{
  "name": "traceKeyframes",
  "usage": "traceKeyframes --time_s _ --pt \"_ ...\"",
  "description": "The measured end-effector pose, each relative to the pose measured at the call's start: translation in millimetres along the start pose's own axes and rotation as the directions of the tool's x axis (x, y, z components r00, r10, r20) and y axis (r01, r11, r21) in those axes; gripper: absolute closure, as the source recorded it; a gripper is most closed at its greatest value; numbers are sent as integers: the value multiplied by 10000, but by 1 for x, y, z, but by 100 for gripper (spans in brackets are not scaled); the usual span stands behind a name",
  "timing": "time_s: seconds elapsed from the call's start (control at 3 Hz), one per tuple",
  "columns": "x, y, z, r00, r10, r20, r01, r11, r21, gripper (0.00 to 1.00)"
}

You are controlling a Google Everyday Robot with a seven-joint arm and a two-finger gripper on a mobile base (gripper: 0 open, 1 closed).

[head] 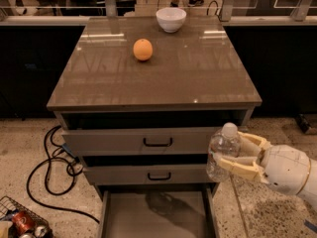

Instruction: Place water bottle into bottom drawer

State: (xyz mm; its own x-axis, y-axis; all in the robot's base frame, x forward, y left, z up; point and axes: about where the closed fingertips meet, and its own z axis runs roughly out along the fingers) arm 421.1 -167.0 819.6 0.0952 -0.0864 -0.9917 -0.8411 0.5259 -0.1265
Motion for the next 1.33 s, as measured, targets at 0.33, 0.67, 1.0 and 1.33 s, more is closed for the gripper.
traceKeyframes --time_s 0.33,0.67,1.0,1.33 --pt "31 13 -6 9998 78 -197 -83 9995 -293 100" --pt "62 20 -7 9997 238 -76 -241 9989 -408 100" --pt "97 31 -6 9977 612 278 -601 9975 -370 100" --pt "128 46 -3 9925 1027 665 -1015 9946 -205 100"
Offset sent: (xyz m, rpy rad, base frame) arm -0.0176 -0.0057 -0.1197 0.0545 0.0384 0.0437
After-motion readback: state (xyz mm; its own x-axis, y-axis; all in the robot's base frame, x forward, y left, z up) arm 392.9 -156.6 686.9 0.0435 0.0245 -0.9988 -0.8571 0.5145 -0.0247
